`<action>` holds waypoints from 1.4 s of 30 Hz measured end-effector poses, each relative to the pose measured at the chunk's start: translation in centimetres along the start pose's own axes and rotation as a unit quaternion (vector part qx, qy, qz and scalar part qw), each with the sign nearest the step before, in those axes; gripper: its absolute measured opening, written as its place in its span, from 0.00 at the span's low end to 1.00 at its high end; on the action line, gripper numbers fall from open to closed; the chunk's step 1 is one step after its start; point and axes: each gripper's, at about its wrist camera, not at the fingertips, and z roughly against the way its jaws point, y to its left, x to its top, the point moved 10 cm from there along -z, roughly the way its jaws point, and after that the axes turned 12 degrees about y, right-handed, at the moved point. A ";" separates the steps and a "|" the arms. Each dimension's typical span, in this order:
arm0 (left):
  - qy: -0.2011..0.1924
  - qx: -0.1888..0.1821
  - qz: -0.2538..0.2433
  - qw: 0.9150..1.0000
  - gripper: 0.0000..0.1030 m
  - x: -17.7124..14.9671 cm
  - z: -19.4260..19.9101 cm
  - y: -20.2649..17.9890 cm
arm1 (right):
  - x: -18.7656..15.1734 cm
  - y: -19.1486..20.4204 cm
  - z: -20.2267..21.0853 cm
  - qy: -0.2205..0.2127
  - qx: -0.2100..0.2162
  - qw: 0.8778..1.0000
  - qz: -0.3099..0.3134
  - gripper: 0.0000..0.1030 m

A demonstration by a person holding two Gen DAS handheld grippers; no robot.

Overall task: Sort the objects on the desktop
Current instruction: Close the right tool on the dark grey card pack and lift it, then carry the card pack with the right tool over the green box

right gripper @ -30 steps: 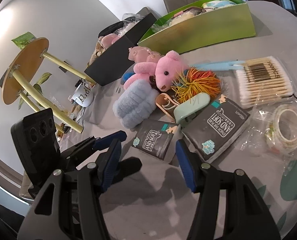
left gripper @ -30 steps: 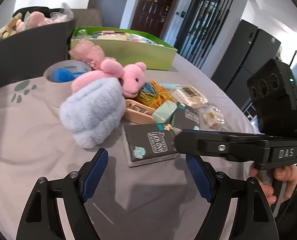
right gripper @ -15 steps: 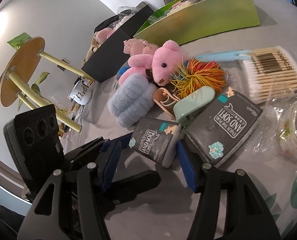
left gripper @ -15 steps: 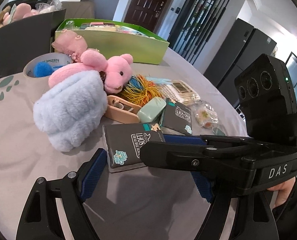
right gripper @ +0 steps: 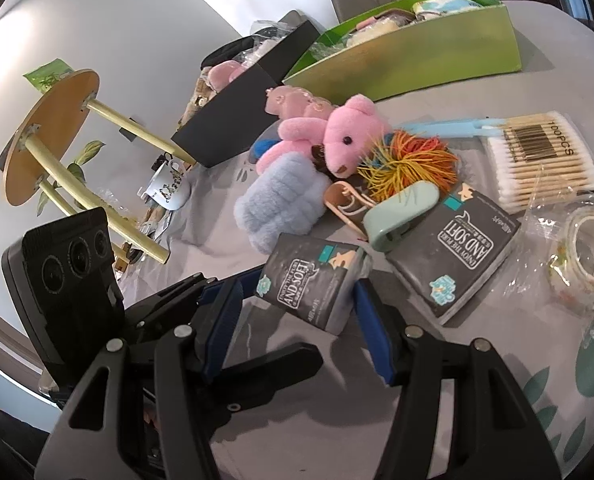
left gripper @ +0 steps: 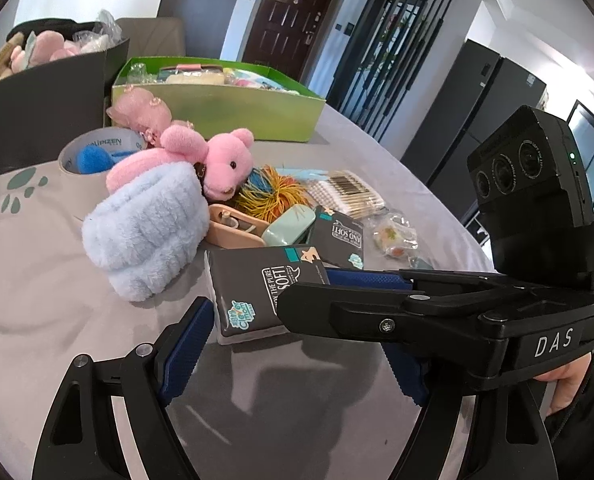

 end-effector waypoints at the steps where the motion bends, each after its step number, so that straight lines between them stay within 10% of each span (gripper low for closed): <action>1: -0.002 0.001 -0.001 1.000 0.79 0.0 0.2 -0.2 | -0.1 0.1 0.1 -0.001 0.000 1.000 0.001 0.57; 42: -0.063 0.030 -0.054 0.996 0.79 4.8 6.1 -3.7 | 2.5 4.6 6.4 -0.068 -0.007 0.997 0.044 0.59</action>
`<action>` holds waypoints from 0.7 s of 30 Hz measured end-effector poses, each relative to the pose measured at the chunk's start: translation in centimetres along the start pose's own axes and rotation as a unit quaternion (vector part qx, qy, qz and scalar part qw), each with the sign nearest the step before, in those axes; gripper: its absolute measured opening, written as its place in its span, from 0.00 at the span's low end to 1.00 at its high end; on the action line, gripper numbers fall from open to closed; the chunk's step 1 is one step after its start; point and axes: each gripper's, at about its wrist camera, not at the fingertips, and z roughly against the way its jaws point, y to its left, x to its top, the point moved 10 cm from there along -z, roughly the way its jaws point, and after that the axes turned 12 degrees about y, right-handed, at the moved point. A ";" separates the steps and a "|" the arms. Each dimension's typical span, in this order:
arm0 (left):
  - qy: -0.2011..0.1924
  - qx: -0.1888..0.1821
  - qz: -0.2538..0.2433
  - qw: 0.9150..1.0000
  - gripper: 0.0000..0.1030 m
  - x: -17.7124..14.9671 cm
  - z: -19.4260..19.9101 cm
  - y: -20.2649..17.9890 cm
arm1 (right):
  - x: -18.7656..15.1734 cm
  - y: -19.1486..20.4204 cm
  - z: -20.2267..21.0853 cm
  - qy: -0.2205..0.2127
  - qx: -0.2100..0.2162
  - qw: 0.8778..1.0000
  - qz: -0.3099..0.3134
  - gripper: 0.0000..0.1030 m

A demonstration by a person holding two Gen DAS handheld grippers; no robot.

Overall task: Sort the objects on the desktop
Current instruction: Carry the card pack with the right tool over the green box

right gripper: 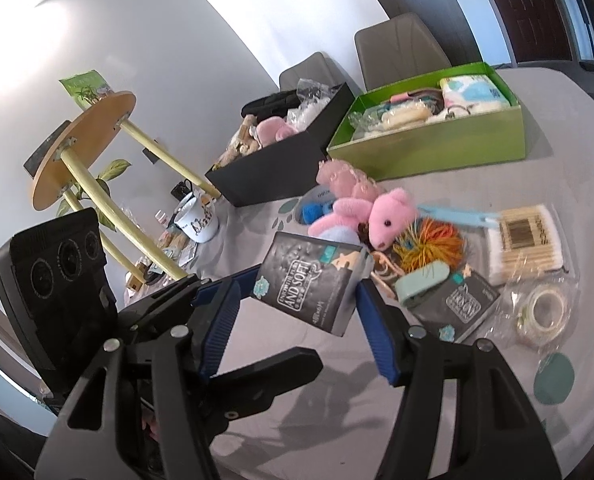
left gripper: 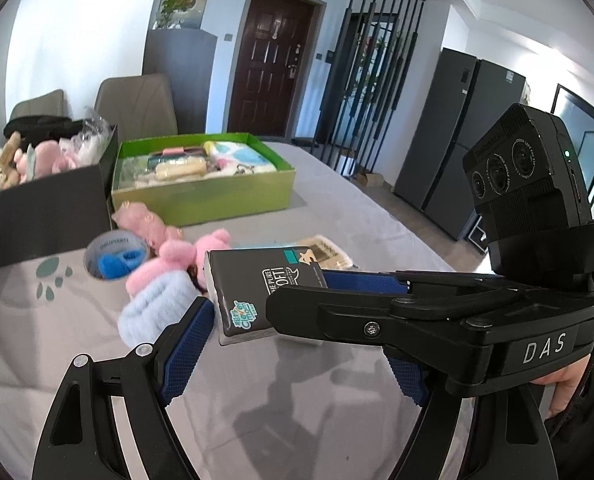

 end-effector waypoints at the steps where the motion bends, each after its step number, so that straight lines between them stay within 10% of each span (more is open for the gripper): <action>1: -0.002 0.000 -0.002 1.000 0.79 0.4 0.1 0.1 | 0.2 0.0 0.1 -0.002 0.000 1.000 0.001 0.59; 21: -0.079 0.037 -0.036 0.996 0.79 9.9 5.1 1.8 | 9.9 4.2 3.6 -0.062 -0.010 0.996 0.062 0.62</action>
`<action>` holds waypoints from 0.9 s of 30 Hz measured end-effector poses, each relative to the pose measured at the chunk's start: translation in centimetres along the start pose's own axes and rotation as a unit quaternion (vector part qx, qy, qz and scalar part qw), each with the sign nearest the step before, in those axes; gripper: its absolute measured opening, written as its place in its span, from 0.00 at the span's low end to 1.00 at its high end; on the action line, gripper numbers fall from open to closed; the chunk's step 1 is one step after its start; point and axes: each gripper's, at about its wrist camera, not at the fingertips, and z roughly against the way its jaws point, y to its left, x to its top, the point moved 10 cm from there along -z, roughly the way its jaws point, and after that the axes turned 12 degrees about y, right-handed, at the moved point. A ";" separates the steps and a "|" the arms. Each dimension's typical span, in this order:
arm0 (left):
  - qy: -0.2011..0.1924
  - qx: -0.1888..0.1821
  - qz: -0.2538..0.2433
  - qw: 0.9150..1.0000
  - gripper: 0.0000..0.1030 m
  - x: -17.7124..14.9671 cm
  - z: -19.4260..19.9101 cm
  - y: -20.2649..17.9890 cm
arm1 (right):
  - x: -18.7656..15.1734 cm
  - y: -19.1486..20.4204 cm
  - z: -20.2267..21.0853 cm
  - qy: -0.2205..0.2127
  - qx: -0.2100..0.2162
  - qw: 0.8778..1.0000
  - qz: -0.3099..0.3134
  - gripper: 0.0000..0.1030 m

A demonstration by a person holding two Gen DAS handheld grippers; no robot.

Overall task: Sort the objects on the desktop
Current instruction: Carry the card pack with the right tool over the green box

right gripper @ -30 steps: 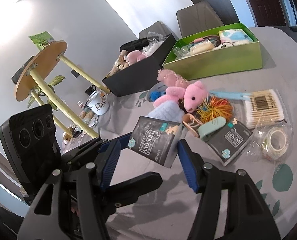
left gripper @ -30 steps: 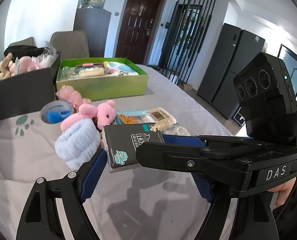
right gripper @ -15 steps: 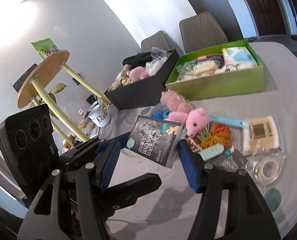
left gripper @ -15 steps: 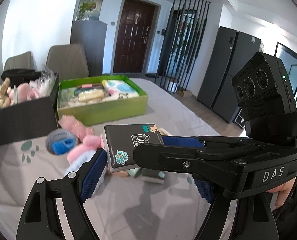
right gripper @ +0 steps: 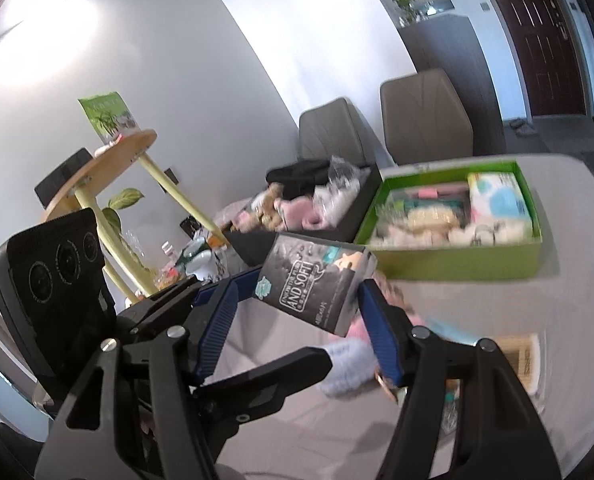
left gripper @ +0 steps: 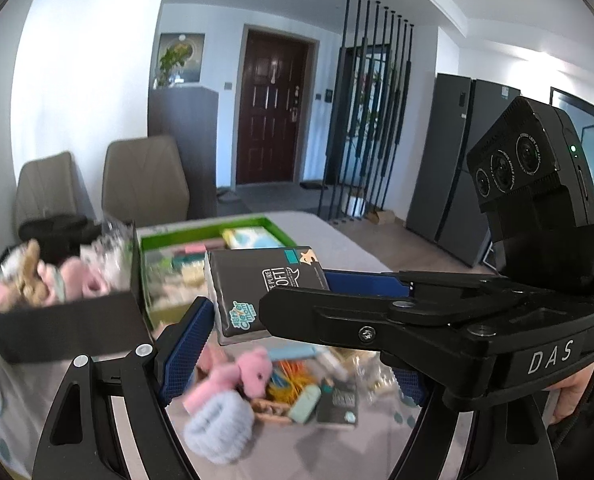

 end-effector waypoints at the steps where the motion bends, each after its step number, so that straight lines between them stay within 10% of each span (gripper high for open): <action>1: -0.006 0.002 -0.003 1.000 0.79 0.8 0.3 0.1 | 0.6 0.1 0.1 -0.003 -0.001 1.000 0.003 0.62; 15: -0.053 0.006 -0.013 0.999 0.79 8.1 0.1 3.1 | 8.4 0.6 1.5 -0.050 -0.004 0.998 0.024 0.67; 27: 0.013 -0.012 0.017 1.000 0.79 8.4 -8.4 6.8 | 11.0 -4.9 -3.8 -0.008 -0.016 1.000 -0.019 0.67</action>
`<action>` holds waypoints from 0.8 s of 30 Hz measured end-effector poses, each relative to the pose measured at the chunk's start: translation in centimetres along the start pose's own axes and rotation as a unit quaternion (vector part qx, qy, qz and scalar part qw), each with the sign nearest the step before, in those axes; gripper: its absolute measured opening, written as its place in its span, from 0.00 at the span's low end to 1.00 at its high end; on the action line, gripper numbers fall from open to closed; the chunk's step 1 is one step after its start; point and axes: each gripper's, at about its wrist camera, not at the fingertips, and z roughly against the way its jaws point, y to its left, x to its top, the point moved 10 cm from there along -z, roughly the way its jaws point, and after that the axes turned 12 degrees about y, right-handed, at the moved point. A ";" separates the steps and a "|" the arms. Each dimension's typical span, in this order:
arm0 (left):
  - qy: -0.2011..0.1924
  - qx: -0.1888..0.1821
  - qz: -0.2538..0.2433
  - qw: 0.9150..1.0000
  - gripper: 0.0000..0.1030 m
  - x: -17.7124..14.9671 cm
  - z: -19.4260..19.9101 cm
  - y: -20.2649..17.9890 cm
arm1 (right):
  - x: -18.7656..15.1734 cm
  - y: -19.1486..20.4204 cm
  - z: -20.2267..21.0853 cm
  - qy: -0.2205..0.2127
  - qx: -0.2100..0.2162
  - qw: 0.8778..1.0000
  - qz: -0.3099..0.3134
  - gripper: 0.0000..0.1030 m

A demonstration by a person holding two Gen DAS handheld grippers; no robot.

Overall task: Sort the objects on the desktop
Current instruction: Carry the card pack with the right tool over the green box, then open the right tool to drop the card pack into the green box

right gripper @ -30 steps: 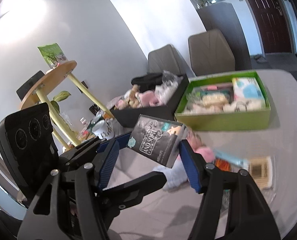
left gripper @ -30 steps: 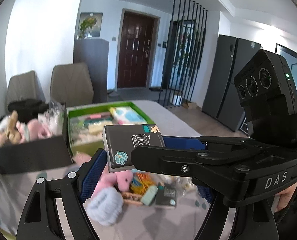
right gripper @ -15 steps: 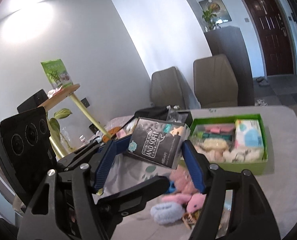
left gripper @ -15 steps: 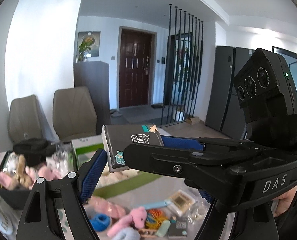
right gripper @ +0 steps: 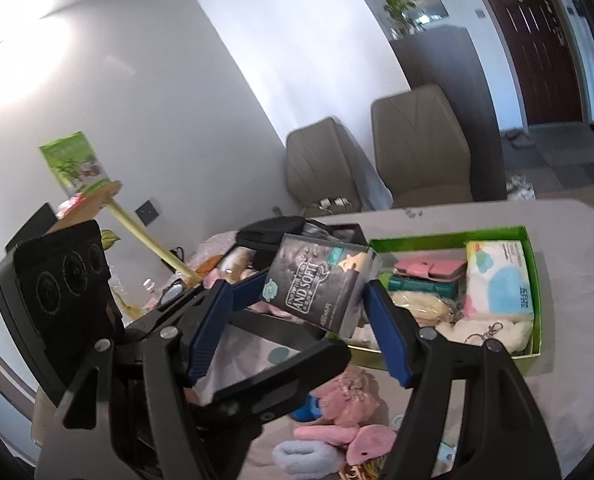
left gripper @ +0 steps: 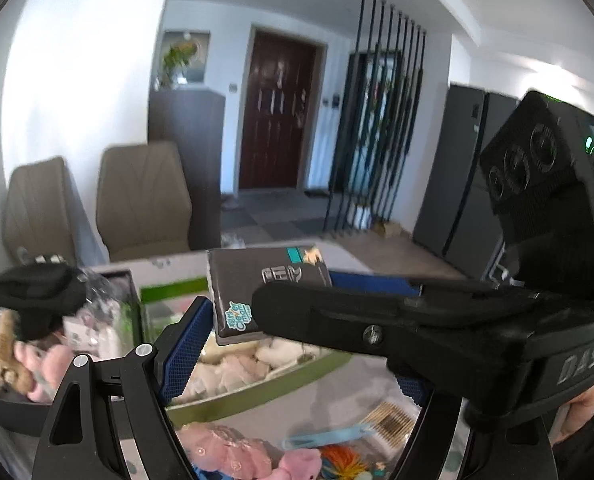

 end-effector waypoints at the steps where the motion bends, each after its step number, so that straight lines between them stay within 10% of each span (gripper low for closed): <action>1: 0.006 -0.001 0.009 1.000 0.79 -0.1 -0.7 0.4 | 0.0 -0.6 -0.5 0.004 -0.004 1.000 -0.005 0.67; 24: 0.069 -0.003 0.050 0.996 0.79 -2.7 -6.7 2.3 | -1.3 -6.4 -7.0 0.062 -0.007 0.996 -0.064 0.67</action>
